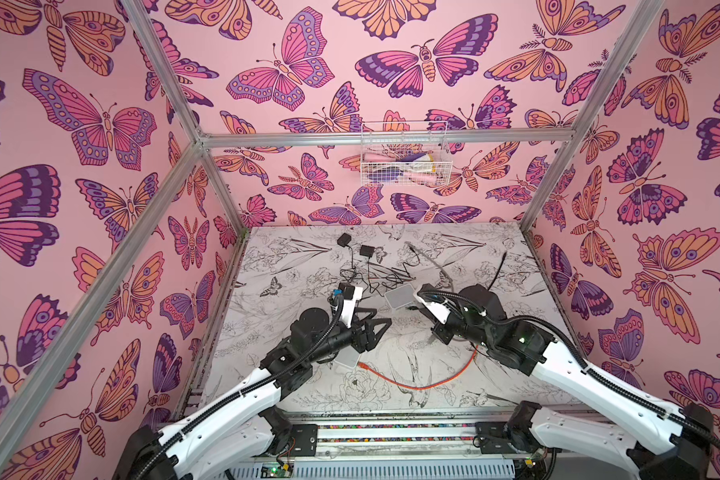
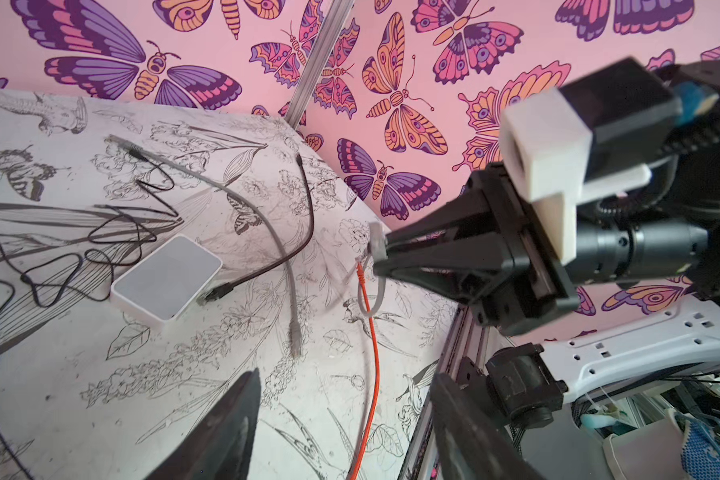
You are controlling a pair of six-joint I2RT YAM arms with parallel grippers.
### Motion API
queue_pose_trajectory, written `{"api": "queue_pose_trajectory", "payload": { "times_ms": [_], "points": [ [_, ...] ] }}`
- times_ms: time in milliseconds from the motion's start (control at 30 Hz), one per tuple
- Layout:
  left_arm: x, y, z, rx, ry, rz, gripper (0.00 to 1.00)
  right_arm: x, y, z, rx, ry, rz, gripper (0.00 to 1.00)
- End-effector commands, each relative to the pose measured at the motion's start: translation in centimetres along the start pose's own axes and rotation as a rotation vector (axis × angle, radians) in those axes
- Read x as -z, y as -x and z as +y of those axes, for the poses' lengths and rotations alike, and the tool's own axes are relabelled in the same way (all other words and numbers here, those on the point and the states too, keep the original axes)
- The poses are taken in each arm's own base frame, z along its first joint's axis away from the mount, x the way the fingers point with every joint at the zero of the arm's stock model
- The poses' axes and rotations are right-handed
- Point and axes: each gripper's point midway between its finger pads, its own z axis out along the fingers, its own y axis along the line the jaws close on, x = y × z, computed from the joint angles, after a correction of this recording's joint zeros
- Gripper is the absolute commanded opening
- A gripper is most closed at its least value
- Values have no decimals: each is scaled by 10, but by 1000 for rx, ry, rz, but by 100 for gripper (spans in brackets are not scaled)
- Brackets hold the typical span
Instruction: Insert the plug into the switch port
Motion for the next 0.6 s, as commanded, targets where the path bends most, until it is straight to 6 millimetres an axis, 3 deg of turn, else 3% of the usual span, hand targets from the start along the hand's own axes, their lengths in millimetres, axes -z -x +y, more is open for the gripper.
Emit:
{"api": "queue_pose_trajectory", "payload": {
  "times_ms": [0, 567],
  "points": [
    [-8, 13, -11, 0, -43, -23, 66, 2, 6, 7, 26, -5, -26, 8],
    [-34, 5, -18, 38, -63, 12, 59, -17, 13, 42, 38, 88, -37, 7]
  ]
}}
